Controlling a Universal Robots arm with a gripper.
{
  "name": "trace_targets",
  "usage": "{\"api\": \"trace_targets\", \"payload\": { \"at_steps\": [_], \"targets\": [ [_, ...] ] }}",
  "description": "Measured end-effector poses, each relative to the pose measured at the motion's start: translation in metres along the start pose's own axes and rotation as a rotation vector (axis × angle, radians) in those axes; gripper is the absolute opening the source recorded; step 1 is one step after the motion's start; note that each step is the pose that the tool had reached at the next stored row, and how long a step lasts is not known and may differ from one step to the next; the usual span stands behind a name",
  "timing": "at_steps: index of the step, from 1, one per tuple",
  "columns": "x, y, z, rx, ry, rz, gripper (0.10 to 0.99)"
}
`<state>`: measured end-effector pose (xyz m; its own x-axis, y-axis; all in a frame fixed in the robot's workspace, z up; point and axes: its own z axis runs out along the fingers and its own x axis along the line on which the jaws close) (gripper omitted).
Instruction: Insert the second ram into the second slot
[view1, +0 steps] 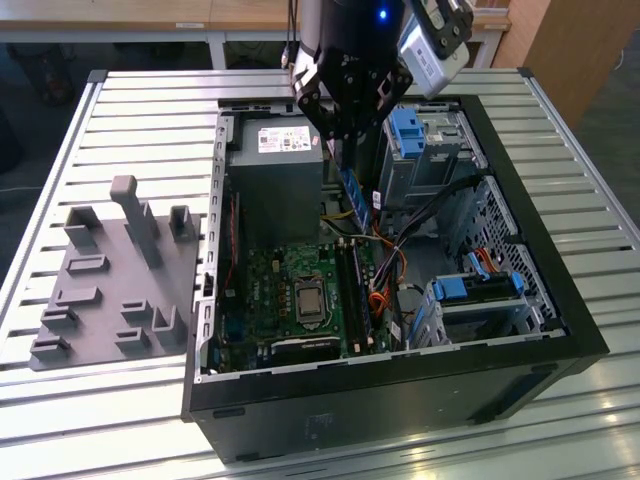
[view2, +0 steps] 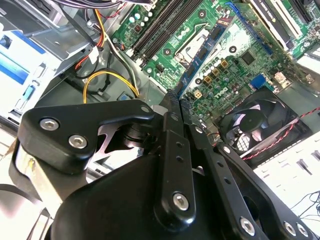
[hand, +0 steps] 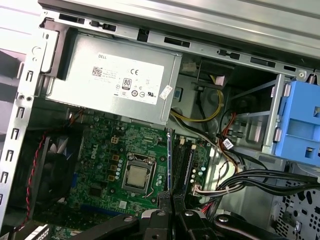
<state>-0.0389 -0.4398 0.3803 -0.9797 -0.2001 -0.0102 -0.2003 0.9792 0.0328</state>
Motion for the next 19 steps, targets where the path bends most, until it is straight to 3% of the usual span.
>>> {"api": "trace_targets", "payload": {
  "at_steps": [8,10,14,16,19],
  "targets": [
    [0.0000,0.0000,0.0018,0.001,0.0002,0.000,0.129],
    [0.0001,-0.0002,0.0066,0.004,0.0008,0.000,0.129],
    [0.0001,-0.0002,0.0073,0.004,0.0008,0.000,0.129],
    [0.0002,-0.0005,0.0134,0.004,0.0014,0.000,0.129],
    [0.0002,-0.0005,0.0140,0.004,0.0014,0.000,0.129]
  ]
}}
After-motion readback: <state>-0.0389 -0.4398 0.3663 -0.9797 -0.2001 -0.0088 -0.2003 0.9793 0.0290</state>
